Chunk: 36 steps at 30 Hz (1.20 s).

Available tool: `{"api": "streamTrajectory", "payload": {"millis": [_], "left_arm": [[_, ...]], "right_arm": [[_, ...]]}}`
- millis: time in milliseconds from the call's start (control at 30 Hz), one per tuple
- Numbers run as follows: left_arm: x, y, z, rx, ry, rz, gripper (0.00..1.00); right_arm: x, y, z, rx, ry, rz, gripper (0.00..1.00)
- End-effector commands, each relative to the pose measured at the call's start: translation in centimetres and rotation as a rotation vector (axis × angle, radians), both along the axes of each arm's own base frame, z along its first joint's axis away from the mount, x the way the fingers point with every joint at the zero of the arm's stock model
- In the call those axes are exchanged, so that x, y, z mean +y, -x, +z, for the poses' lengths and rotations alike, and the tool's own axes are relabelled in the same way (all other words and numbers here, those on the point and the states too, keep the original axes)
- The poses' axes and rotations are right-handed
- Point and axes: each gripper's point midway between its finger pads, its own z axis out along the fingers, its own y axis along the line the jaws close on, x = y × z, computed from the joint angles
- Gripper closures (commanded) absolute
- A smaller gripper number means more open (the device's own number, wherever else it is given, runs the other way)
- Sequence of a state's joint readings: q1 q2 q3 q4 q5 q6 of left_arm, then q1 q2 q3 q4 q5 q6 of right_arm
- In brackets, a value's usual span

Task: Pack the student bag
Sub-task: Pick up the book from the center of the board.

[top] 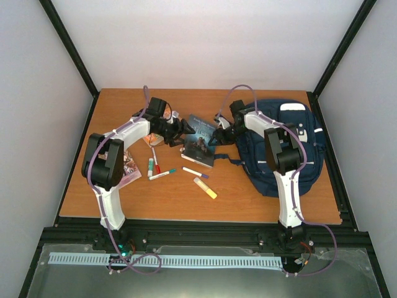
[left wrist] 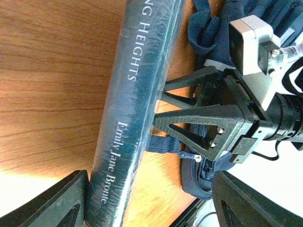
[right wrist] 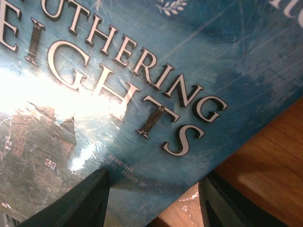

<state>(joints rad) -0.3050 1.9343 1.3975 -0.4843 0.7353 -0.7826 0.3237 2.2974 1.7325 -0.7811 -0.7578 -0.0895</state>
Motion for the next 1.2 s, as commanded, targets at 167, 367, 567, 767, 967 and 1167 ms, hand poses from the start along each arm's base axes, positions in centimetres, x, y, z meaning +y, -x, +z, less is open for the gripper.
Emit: {"api": "streamTrajectory", "payload": {"millis": [167,367,567,767,967,1167], "left_arm": [[-3.4,1.6,2.6,-0.057,0.089,-0.120,0.31],[-4.6,1.7,3.2,-0.081,0.119,-0.146,0.41],[-5.1,1.8,3.5,-0.087,0.125,-0.152,0.43],[-5.8,1.9,2.8,-0.066,0.121,-0.157,0.43],[-5.7,2.0,2.6,-0.059,0.112,-0.155,0.62],[-5.3,2.1,3.1,-0.090,0.088,-0.165,0.86]], "right_arm": [[1.2,3.2,-2.9,0.105,0.015,0.059,0.46],[1.3,3.3,-3.0,0.111,0.011,0.062,0.45],[1.3,3.5,-3.0,0.119,0.003,0.063,0.45],[1.5,3.6,-2.8,0.131,-0.016,0.065,0.45],[1.5,3.6,-2.7,0.127,-0.016,0.068,0.45],[1.6,2.9,-0.7,0.064,-0.024,0.058,0.44]]}}
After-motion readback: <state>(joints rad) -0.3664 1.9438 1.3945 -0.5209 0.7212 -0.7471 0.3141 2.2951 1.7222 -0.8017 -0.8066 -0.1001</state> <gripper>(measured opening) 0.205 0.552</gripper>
